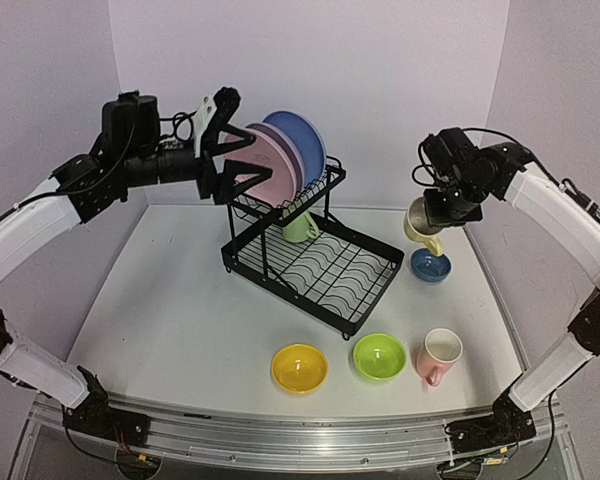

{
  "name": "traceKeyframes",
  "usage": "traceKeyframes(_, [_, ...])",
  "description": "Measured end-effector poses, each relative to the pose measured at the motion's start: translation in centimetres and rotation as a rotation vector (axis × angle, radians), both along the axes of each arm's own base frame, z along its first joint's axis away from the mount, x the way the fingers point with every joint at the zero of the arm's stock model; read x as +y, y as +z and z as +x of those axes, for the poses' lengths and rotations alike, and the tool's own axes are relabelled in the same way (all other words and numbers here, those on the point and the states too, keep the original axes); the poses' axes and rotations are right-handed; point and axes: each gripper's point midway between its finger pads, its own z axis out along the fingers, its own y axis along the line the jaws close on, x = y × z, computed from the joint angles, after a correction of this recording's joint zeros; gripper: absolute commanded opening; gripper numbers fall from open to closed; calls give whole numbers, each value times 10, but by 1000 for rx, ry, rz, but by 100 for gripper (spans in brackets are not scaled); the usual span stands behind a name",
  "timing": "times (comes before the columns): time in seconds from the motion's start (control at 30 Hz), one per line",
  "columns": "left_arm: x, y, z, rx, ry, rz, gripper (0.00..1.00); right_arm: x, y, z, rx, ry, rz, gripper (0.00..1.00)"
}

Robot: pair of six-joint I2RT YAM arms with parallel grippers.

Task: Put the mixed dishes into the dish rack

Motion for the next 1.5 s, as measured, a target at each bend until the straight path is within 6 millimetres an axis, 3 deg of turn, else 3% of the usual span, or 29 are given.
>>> traceKeyframes(0.13, [-45,21,2,11,-3,-1,85,28,46,5,-132,12,63,0])
traceKeyframes(0.23, [-84,25,-11,-20,-21,9,86,50,63,7,-183,23,105,0])
traceKeyframes(0.37, [-119,14,-23,-45,-24,38,87,76,60,9,-185,39,134,0])
traceKeyframes(0.5, [-138,3,-3,-62,60,66,87,92,48,8,-159,42,159,0])
traceKeyframes(0.7, [-142,-19,30,-95,213,123,85,103,33,7,-153,-13,253,0])
traceKeyframes(0.97, [-139,-25,46,-151,297,157,79,117,-7,-7,-112,-120,354,0])
traceKeyframes(1.17, [-140,-43,45,-112,286,200,81,124,-6,-11,-131,-169,444,0])
traceKeyframes(1.37, [-138,-82,41,-25,270,290,81,120,0,-16,-151,-201,508,0])
traceKeyframes(1.5, [-140,-97,42,-7,267,326,81,124,3,-15,-158,-197,532,0])
